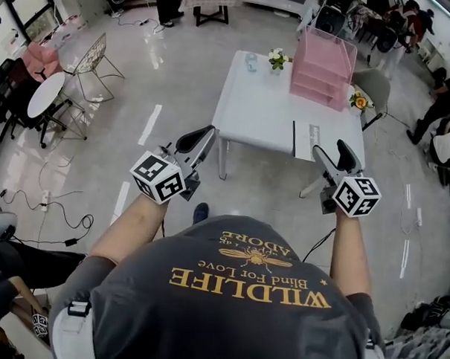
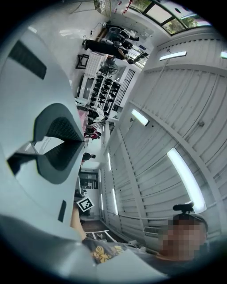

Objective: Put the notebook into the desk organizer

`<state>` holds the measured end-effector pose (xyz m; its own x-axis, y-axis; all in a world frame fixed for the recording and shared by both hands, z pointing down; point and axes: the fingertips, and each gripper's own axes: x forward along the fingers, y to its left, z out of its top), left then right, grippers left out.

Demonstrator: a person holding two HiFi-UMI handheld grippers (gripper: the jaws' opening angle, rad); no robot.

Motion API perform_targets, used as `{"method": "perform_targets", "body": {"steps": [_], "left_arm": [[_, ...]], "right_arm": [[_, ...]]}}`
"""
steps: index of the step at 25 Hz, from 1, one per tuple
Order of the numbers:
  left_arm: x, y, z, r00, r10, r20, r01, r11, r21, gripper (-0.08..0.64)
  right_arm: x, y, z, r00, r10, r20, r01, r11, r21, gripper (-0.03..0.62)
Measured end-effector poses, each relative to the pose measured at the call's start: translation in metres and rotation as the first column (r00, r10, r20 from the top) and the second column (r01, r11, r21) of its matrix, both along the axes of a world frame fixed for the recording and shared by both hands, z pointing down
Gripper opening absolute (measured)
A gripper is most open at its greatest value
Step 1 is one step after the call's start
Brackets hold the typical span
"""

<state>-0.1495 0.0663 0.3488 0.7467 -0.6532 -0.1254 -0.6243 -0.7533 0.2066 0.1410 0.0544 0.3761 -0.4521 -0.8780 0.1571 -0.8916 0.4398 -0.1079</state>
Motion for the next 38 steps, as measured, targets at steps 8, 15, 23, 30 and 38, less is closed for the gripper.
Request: {"method": "perform_targets", "body": {"steps": [8,15,23,30,38], "left_arm": [[-0.050,-0.125,-0.012,0.992,0.126,0.029,-0.127,0.992,0.007,-0.002],[-0.066,-0.201,-0.008,0.983,0.179,0.030,-0.179,0.984,-0.016,-0.002],[-0.040,-0.251,-0.006,0.982,0.181,0.050,-0.179,0.983,-0.041,-0.002],[0.026,-0.289,-0.001,0.992,0.099,0.073,-0.095,0.994,-0.055,-0.002],[0.090,-0.327,0.014,0.995,0.016,0.095,-0.008,0.997,-0.082,-0.002]], "right_arm": [[-0.047,-0.094,-0.015,0.992,0.128,0.013,-0.128,0.992,-0.007,0.374],[-0.068,-0.160,-0.015,0.984,0.176,0.019,-0.176,0.984,-0.012,0.374],[-0.050,-0.215,-0.015,0.987,0.158,0.032,-0.157,0.987,-0.024,0.374],[0.013,-0.270,-0.005,0.995,0.079,0.068,-0.077,0.997,-0.031,0.374],[0.083,-0.321,0.026,0.994,-0.001,0.112,0.008,0.998,-0.063,0.374]]}}
